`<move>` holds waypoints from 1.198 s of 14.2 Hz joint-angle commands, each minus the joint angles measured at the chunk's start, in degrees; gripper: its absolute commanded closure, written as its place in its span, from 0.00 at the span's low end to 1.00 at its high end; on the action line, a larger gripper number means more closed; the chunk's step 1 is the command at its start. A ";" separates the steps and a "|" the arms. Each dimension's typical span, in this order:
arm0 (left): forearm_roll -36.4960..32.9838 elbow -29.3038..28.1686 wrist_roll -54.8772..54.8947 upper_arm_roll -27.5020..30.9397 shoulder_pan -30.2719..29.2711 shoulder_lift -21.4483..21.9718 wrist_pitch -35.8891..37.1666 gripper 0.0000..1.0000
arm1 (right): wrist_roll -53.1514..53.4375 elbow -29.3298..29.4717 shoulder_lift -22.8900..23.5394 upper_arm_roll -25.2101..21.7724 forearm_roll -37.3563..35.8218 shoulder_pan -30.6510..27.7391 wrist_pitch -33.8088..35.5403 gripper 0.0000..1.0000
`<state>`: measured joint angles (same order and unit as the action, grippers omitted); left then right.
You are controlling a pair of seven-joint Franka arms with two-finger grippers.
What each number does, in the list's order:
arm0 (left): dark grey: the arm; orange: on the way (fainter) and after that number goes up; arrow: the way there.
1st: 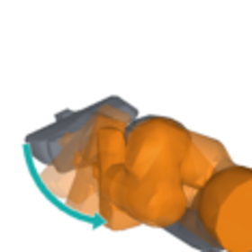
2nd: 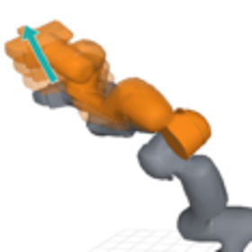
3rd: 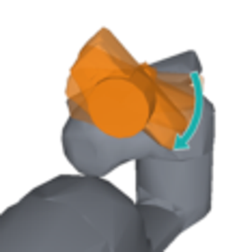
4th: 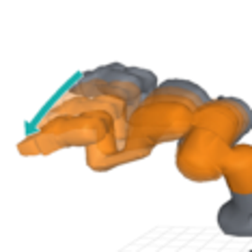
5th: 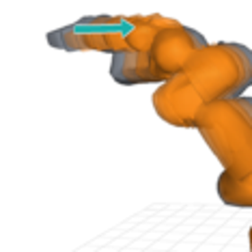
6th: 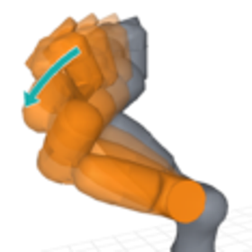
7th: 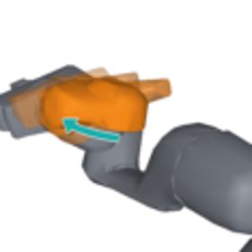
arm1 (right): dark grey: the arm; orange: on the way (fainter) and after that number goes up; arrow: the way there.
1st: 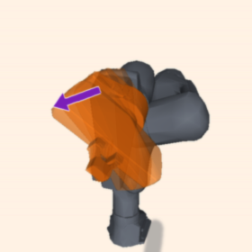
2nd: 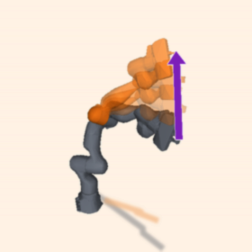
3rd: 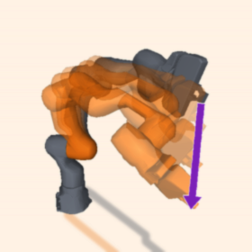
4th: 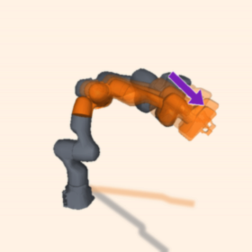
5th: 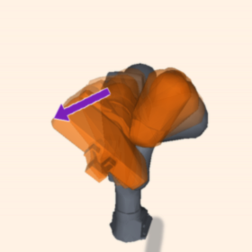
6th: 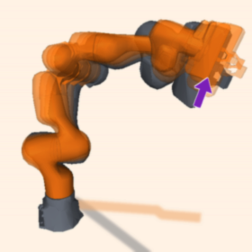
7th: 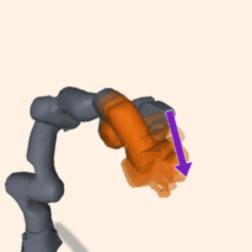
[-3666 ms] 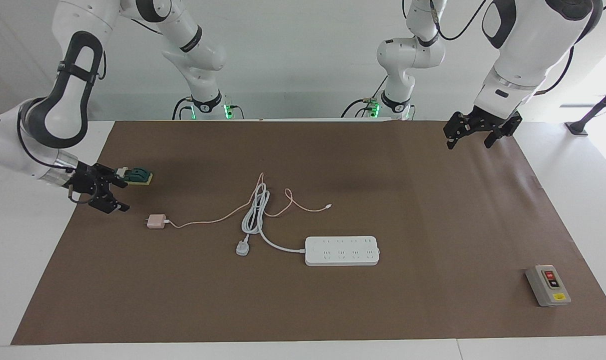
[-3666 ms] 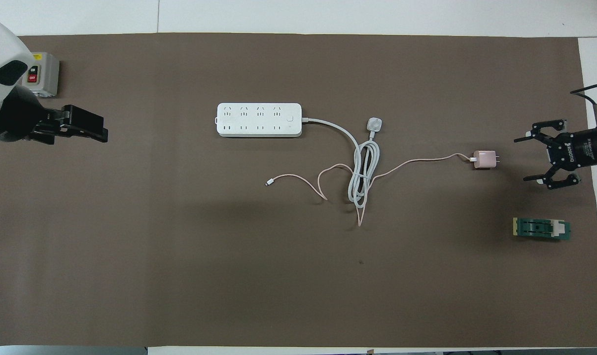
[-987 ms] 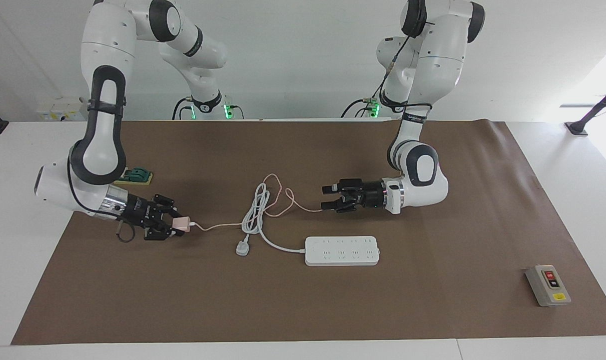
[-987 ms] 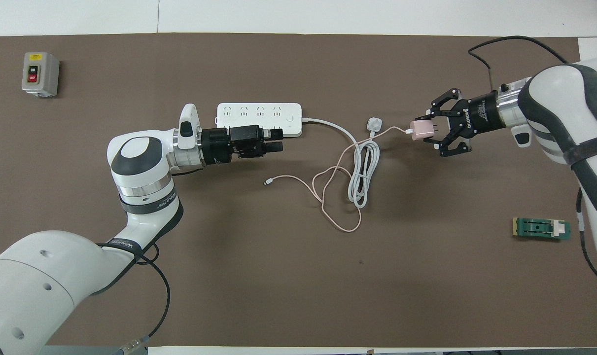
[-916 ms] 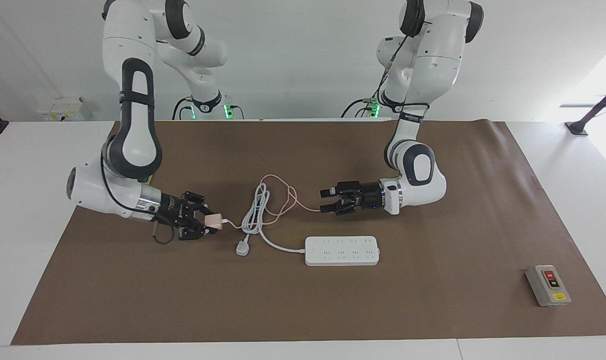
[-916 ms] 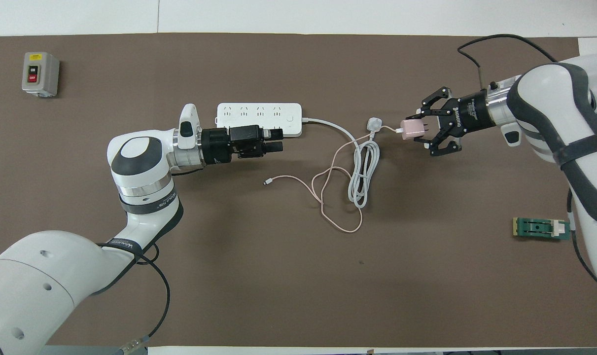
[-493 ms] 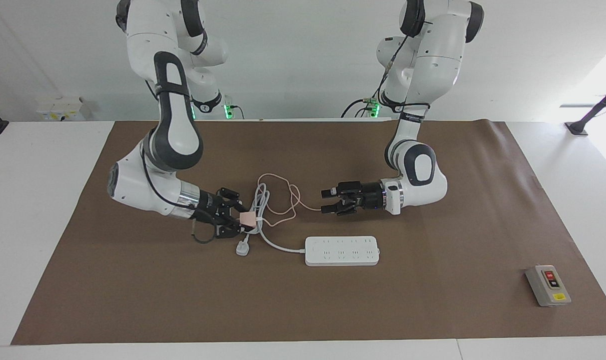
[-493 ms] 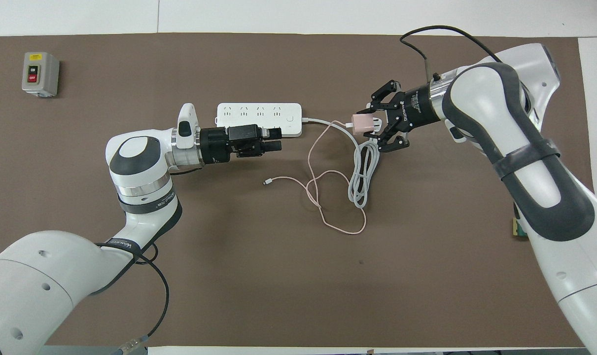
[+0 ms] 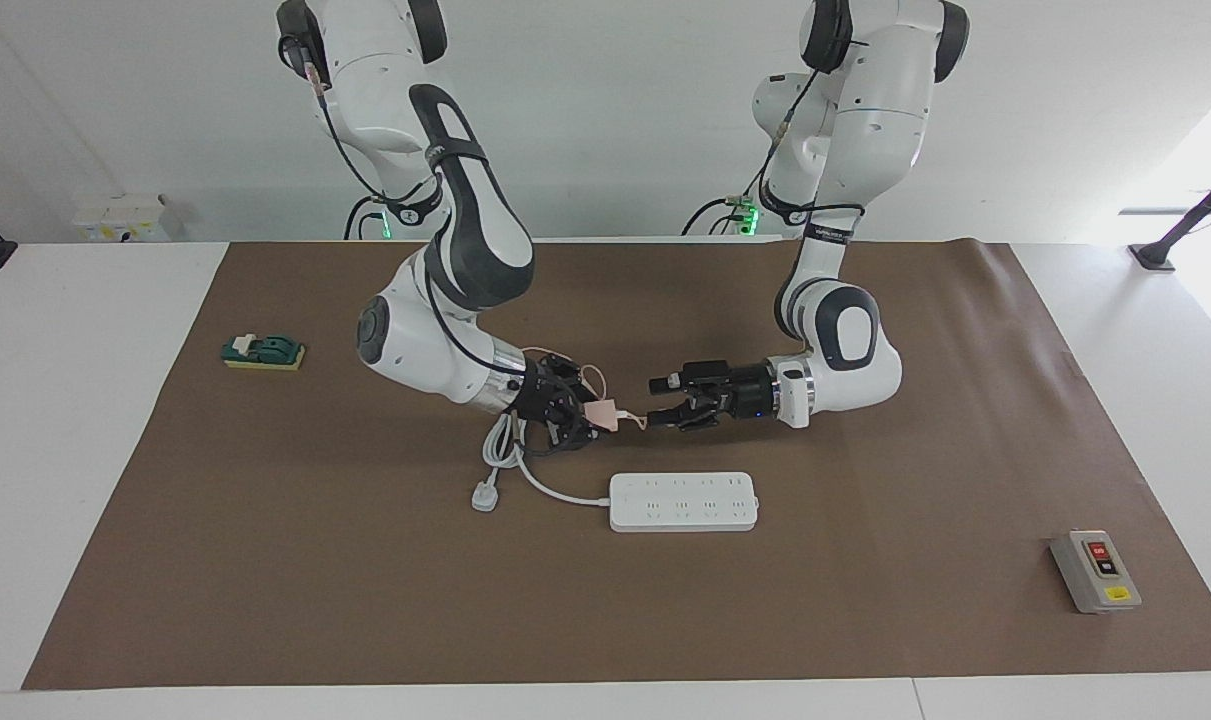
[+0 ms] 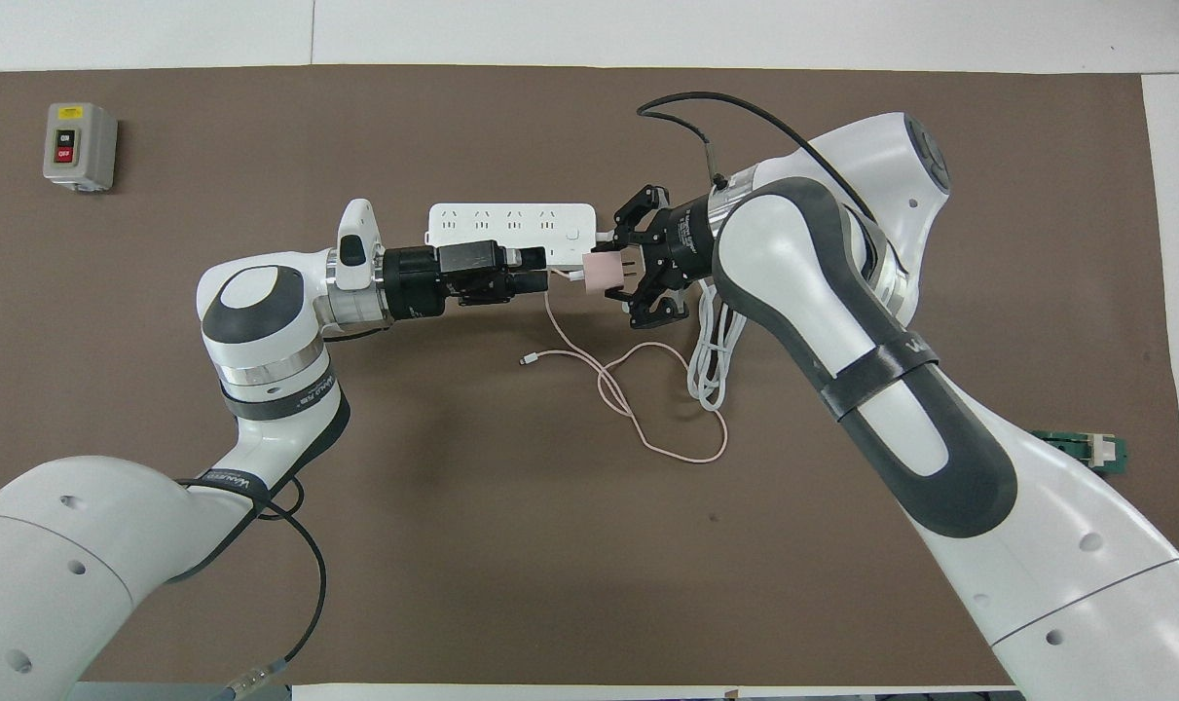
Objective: Plug charger into power strip
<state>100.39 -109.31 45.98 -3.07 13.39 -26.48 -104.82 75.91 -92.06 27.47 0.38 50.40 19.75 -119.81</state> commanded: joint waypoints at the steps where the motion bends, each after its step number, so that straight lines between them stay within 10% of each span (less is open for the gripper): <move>1: 1.21 -2.92 3.92 0.17 -1.60 2.91 0.94 0.00 | 2.66 0.66 0.22 -0.03 1.19 2.13 -3.57 1.00; 17: 1.12 0.58 4.38 0.08 -5.05 2.05 0.06 0.00 | 2.92 0.66 0.30 -0.11 3.30 2.75 -4.46 1.00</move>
<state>100.32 -109.98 49.47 -3.45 6.74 -24.08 -104.37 78.24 -92.00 27.48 0.18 52.67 22.52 -123.88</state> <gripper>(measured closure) 0.000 0.485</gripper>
